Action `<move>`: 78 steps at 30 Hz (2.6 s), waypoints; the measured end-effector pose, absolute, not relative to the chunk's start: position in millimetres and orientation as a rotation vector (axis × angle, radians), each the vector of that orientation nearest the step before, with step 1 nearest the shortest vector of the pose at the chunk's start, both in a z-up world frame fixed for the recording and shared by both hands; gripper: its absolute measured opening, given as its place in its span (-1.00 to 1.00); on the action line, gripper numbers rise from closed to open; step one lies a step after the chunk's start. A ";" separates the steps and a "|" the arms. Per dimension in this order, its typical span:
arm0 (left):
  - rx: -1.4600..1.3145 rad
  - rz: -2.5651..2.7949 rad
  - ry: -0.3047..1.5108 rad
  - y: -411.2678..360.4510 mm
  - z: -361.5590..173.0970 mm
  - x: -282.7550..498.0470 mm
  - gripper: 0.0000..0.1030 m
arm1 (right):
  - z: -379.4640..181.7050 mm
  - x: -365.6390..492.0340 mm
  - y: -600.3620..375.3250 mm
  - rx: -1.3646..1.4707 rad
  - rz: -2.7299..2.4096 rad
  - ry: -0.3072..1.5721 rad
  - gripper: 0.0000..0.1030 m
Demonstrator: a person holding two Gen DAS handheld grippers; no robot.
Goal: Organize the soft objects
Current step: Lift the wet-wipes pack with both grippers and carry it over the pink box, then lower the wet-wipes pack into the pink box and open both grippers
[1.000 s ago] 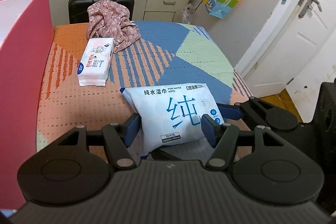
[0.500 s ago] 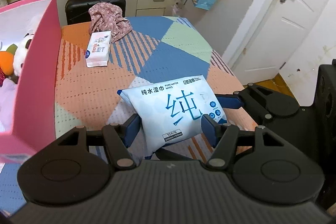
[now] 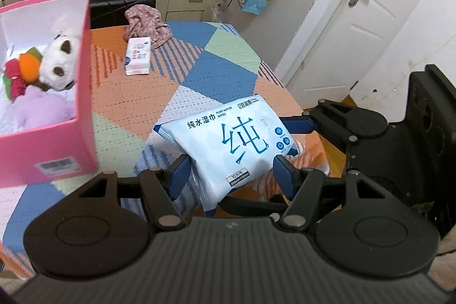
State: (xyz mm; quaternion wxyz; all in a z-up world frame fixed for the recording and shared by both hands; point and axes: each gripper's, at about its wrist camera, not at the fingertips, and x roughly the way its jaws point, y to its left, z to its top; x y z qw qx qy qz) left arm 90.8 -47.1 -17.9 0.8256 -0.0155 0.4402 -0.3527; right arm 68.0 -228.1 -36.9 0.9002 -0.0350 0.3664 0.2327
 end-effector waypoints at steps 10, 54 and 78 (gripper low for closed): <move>-0.066 -0.729 0.826 -0.3 16.1 74.6 0.20 | 0.5 63.1 -184.8 -0.137 0.512 0.681 0.91; -0.216 -0.404 0.770 128.7 3.3 216.5 0.20 | -15.2 235.6 -84.0 -0.076 0.724 0.677 0.46; -0.060 -0.351 0.711 119.0 11.3 175.5 0.24 | -9.9 205.0 -104.3 -0.161 0.640 0.642 0.37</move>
